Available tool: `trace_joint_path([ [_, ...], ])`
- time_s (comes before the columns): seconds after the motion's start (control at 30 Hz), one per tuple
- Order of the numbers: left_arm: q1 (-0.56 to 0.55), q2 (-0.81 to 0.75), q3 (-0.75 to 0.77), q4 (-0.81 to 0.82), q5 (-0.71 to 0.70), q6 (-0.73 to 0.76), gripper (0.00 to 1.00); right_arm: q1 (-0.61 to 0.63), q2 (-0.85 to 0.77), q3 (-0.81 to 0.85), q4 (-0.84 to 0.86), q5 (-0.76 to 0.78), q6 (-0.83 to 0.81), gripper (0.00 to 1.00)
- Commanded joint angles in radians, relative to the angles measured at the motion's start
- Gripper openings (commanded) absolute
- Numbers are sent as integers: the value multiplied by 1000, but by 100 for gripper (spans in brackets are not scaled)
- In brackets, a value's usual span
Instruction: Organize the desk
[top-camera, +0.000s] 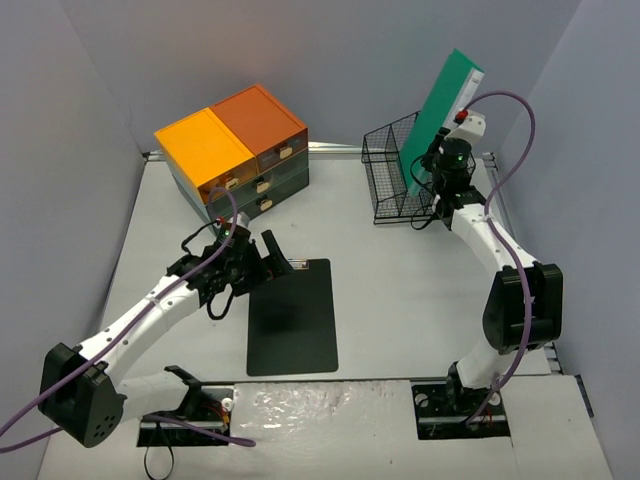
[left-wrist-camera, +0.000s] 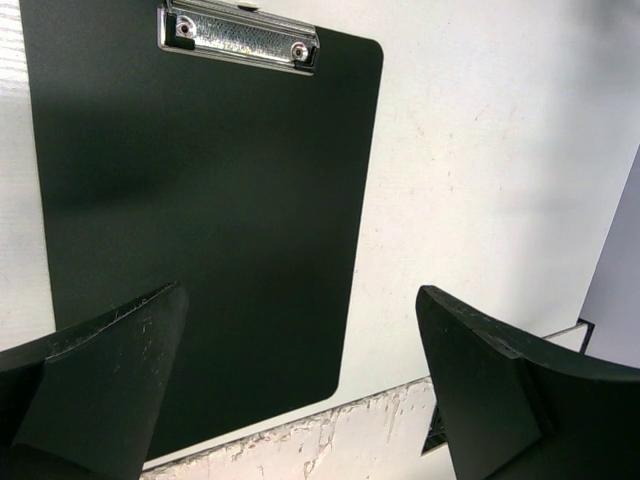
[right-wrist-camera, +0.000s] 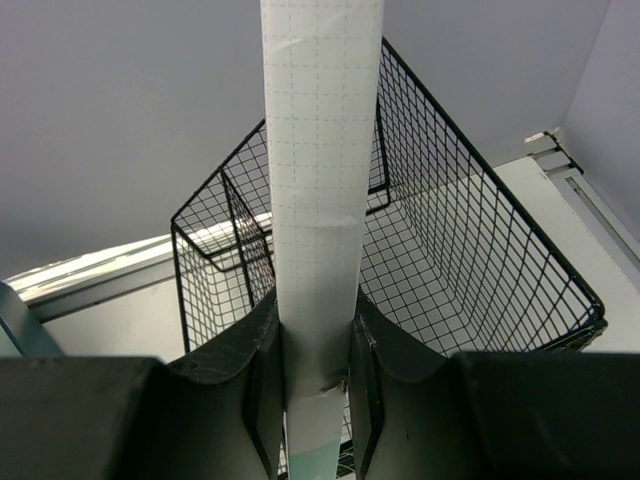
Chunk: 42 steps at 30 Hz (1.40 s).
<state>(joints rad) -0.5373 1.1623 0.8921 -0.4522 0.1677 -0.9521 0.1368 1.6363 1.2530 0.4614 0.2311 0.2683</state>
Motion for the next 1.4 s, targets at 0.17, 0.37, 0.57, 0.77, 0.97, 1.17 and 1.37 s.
trace_joint_path([
  [0.17, -4, -15, 59, 31, 9, 2, 97, 9, -32, -25, 38, 88, -109, 0],
  [0.37, -4, -23, 70, 30, 18, 3, 97, 6, 114, 123, -12, 69, -130, 0],
  [0.57, -3, -32, 73, 28, 19, 7, 97, 4, 168, 215, -28, 61, -139, 0],
  [0.77, -3, -29, 83, 32, 26, 10, 97, 6, 186, 210, -59, 63, -133, 15],
  [0.97, -4, -8, 99, 41, 39, 15, 97, 6, 145, 199, -106, 32, -127, 67],
  [1.17, -3, -1, 100, 53, 45, 14, 97, 4, 112, 312, -221, -25, -102, 82],
  [1.37, -3, -8, 96, 57, 41, 11, 97, 6, 77, 418, -297, -54, -97, 82],
])
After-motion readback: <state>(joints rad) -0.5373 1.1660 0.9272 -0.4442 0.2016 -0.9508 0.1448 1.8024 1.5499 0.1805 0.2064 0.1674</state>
